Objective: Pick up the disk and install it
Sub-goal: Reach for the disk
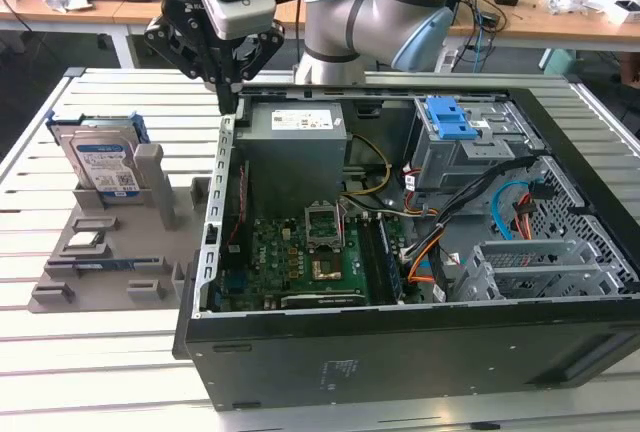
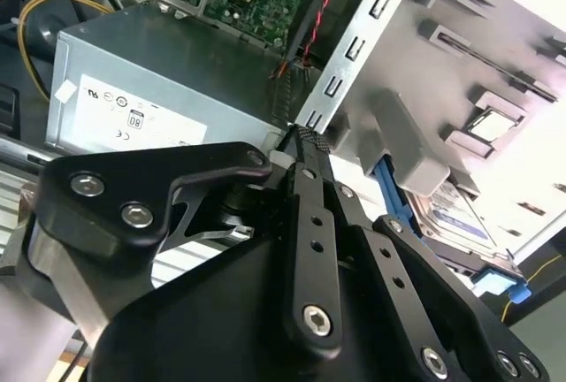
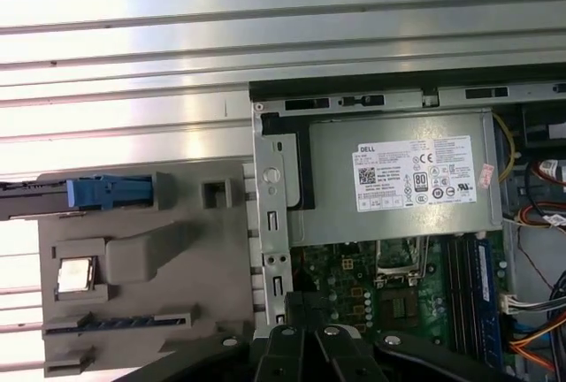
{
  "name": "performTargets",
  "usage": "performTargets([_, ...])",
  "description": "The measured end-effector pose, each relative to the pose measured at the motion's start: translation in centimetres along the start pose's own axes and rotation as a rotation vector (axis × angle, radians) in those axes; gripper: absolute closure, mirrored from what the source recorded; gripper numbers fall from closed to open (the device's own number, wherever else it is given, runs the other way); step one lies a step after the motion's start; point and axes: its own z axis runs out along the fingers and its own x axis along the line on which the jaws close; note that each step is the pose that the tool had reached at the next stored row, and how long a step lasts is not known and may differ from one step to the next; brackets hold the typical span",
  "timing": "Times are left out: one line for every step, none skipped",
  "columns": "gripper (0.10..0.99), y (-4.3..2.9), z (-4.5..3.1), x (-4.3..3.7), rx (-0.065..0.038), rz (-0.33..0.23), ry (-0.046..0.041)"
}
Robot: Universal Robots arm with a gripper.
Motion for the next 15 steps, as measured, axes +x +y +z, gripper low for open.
performTargets([0.98,-0.01,0.0,0.13,0.0,0.0,0.0])
performTargets([0.98,-0.03,-0.01,0.32,0.0,0.0,0.0])
performTargets([0.98,-0.04,-0.01,0.44,0.0,0.0,0.0])
performTargets([0.98,-0.05,-0.02,0.62,0.0,0.0,0.0])
performTargets([0.98,-0.07,-0.02,0.9,0.0,0.0,0.0])
performTargets([0.98,-0.08,-0.03,1.01,0.0,0.0,0.0])
performTargets([0.98,-0.08,-0.03,1.12,0.0,0.0,0.0])
performTargets([0.98,-0.09,-0.03,1.25,0.0,0.0,0.0])
performTargets([0.98,-0.1,-0.04,1.37,0.0,0.0,0.0])
performTargets([0.98,-0.12,-0.04,1.53,0.0,0.0,0.0])
performTargets([0.98,-0.12,-0.04,1.66,0.0,0.0,0.0])
performTargets([0.98,-0.13,-0.05,1.77,0.0,0.0,0.0])
performTargets([0.98,-0.14,-0.05,1.91,0.0,0.0,0.0])
performTargets([0.98,-0.15,-0.05,2.05,0.0,0.0,0.0])
performTargets([0.98,-0.16,-0.06,2.17,0.0,0.0,0.0])
